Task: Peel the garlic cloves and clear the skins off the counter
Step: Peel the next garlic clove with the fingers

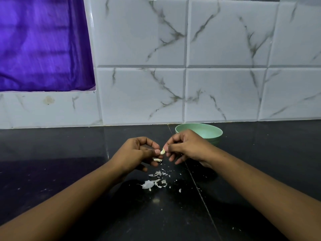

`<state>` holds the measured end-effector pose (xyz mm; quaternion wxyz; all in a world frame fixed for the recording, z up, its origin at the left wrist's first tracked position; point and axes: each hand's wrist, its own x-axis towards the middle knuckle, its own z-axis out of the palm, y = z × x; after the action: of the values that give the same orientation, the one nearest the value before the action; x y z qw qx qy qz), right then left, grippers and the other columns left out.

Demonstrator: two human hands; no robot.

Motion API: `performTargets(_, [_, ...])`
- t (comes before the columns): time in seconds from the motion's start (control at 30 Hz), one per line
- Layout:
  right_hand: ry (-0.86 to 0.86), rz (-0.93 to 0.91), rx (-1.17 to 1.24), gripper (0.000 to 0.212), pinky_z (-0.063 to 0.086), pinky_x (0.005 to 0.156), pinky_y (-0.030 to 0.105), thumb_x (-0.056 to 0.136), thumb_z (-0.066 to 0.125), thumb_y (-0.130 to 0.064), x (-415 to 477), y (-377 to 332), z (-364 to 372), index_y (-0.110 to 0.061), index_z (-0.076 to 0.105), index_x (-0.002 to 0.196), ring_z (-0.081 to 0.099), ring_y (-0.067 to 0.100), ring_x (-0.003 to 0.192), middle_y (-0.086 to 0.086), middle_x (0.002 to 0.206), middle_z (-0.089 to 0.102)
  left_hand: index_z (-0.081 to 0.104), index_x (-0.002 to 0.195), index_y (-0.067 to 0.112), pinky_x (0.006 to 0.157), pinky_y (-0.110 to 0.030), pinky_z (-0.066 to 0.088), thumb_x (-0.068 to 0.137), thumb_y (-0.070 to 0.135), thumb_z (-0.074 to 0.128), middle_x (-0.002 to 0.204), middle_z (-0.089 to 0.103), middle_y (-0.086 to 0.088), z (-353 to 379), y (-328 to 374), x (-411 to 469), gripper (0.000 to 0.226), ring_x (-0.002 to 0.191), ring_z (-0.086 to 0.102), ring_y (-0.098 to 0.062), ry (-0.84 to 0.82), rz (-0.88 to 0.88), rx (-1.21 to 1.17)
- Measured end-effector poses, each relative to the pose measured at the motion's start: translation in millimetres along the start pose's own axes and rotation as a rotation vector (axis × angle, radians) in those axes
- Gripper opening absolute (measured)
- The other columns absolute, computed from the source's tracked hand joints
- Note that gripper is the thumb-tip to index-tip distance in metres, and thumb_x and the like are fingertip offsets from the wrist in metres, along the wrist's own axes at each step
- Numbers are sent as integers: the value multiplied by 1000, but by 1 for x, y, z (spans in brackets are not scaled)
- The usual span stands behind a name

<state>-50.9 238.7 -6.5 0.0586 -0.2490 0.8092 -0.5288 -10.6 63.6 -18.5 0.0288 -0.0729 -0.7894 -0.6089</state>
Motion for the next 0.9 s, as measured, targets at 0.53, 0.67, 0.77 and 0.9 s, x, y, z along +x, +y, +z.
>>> performTargets(0.53, [9, 95, 56, 18, 53, 53, 23, 86, 57, -3, 0, -3, -5, -5, 66, 71, 61, 14, 50, 6, 58, 64, 58, 80, 24, 75, -34, 56, 81, 15, 74, 66, 73, 7, 5, 4, -6, 19, 67, 71, -12, 150, 373, 417])
performTargets(0.67, [-30, 157, 144, 17, 54, 54, 25, 86, 56, -3, 0, -3, -6, -4, 65, 72, 60, 13, 49, 7, 58, 63, 58, 80, 23, 74, -35, 57, 80, 14, 75, 67, 73, 5, 6, 4, -6, 19, 68, 71, -12, 135, 382, 399])
performTargets(0.77, [-52, 147, 141, 15, 54, 54, 25, 88, 56, -4, -2, -3, -7, -4, 64, 75, 60, 13, 50, 6, 61, 63, 59, 80, 21, 72, -31, 56, 80, 14, 75, 67, 73, 4, 6, 4, -6, 18, 68, 72, -12, 144, 376, 387])
performTargets(0.9, [-82, 68, 57, 10, 55, 58, 25, 89, 61, -10, -2, -5, -11, -7, 67, 81, 65, 12, 60, 5, 69, 67, 59, 85, 15, 69, -26, 57, 81, 13, 74, 68, 74, 2, 3, 5, -5, 16, 68, 72, -11, 143, 311, 297])
